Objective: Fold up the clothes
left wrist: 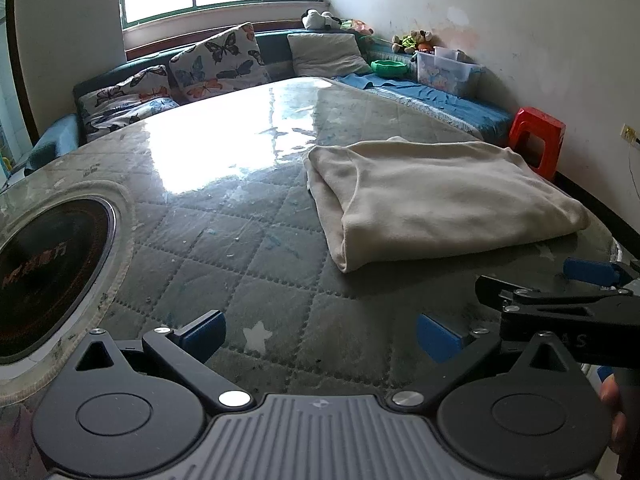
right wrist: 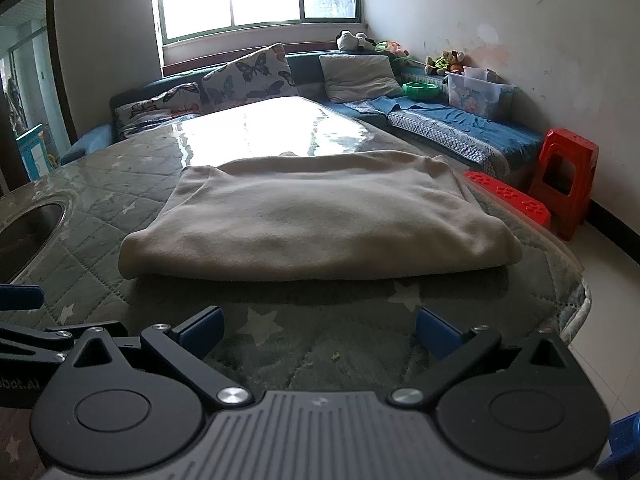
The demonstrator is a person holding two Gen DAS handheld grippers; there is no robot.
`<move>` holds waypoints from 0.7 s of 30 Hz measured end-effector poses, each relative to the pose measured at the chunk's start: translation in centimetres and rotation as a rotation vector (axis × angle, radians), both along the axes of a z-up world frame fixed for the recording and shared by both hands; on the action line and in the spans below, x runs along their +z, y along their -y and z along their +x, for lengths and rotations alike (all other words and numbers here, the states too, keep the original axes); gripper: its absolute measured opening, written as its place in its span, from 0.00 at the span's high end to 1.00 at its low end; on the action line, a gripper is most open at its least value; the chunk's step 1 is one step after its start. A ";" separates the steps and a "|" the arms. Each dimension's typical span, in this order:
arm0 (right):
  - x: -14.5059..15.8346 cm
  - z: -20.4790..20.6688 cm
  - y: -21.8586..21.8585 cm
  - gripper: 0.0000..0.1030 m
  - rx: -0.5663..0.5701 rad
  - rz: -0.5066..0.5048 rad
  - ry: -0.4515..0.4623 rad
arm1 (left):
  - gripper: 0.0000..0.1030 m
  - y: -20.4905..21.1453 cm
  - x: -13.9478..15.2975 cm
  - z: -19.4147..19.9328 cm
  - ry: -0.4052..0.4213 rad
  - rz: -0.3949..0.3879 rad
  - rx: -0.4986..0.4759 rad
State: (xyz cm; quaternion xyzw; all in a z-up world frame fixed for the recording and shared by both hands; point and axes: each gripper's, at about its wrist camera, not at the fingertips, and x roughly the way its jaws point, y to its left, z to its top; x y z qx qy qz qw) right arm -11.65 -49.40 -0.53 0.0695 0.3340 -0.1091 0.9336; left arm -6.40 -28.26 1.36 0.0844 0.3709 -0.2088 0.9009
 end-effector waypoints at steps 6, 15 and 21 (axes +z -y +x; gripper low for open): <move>-0.1 0.4 0.0 0.00 -0.002 -0.002 -0.004 | 0.00 0.2 -0.1 0.3 -0.002 0.002 -0.005; -0.1 0.7 0.0 0.00 -0.004 -0.007 -0.009 | 0.00 0.3 -0.1 0.4 -0.006 0.003 -0.008; 0.0 0.7 0.1 0.00 -0.006 -0.004 -0.008 | 0.00 0.2 0.0 0.4 -0.004 0.003 -0.009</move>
